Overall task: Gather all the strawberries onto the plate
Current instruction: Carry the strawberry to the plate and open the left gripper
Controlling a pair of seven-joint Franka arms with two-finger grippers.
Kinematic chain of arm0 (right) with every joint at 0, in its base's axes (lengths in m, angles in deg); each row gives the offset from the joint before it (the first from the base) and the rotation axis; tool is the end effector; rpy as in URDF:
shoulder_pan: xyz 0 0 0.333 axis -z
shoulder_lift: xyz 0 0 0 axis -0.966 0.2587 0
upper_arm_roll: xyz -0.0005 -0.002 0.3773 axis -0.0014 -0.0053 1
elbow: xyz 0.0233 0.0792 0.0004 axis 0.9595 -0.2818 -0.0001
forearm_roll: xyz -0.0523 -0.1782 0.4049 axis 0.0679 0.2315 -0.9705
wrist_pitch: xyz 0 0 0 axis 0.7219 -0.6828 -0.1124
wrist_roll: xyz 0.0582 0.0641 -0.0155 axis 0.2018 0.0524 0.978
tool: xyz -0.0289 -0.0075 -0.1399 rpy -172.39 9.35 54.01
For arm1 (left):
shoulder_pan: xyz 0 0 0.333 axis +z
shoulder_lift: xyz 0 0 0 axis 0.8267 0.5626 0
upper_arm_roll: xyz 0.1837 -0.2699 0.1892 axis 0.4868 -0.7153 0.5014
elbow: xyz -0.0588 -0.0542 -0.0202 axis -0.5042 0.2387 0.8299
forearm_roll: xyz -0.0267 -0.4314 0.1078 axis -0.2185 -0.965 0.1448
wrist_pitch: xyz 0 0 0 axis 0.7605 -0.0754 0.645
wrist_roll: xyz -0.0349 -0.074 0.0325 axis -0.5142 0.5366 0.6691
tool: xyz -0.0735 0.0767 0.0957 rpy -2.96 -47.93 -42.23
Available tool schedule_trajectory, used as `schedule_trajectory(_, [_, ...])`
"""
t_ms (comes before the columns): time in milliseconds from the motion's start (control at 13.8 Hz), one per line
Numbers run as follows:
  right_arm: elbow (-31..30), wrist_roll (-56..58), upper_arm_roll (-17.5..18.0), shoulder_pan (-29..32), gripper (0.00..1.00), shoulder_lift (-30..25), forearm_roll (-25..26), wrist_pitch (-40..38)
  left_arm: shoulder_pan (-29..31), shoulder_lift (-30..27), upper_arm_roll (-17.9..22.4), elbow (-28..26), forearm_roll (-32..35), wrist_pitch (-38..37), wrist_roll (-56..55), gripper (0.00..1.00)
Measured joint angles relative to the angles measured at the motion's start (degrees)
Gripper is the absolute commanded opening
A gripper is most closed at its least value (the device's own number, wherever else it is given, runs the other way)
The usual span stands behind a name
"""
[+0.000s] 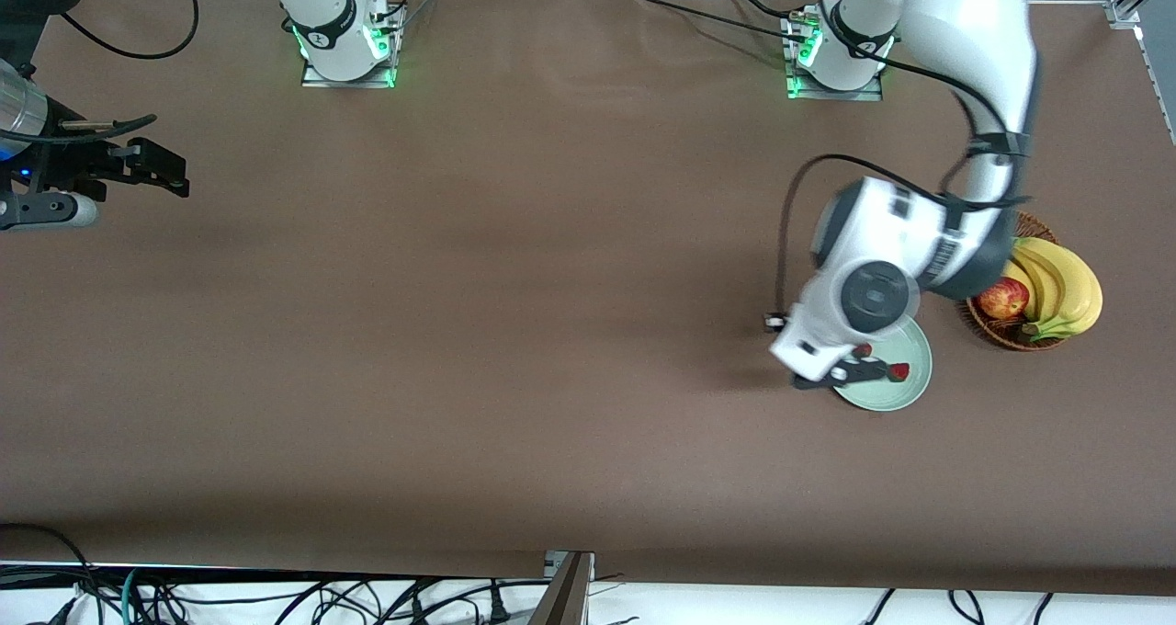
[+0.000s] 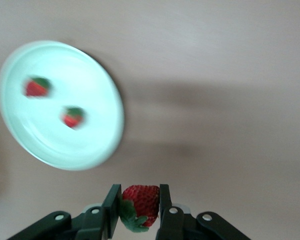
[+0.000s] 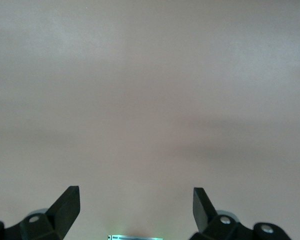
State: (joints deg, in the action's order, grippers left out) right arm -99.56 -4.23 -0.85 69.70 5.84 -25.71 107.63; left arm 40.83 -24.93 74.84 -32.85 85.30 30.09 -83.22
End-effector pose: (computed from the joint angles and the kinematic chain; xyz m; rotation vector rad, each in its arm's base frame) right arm 0.6289 0.0297 0.6202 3.0935 0.1352 -0.1724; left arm 0.7402 -0.1763 0.3109 -2.9845 -0.1439 0.3403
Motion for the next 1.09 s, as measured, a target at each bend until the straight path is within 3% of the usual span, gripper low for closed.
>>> schedule_trajectory(145, [0.0, 0.0, 0.0, 0.0, 1.0, 0.0, 0.0, 0.0, 4.1, 1.1, -0.1, -1.0, 1.9, 2.7, 5.7, 0.15])
schedule_trajectory(436, [0.0, 0.0, 0.0, 0.0, 1.0, 0.1, 0.0, 0.1, 6.9, 7.4, -0.2, -2.2, 3.4, 16.4, 10.5, 0.15])
schedule_trajectory(508, [0.0, 0.0, 0.0, 0.0, 1.0, 0.1, 0.0, 0.1, 7.1, 9.1, -0.2, -2.2, 3.4, 18.3, 10.6, 0.2])
schedule_trajectory(653, [0.1, 0.0, 0.0, 0.0, 1.0, 0.1, 0.0, 0.1, 7.2, 11.0, -0.3, -2.2, 3.4, 19.6, 10.7, 1.0])
schedule_trajectory(1089, [0.1, 0.0, 0.0, 0.0, 1.0, 0.1, 0.0, 0.1, 7.4, 11.0, -0.4, -1.5, 3.4, 19.5, 10.7, 1.0])
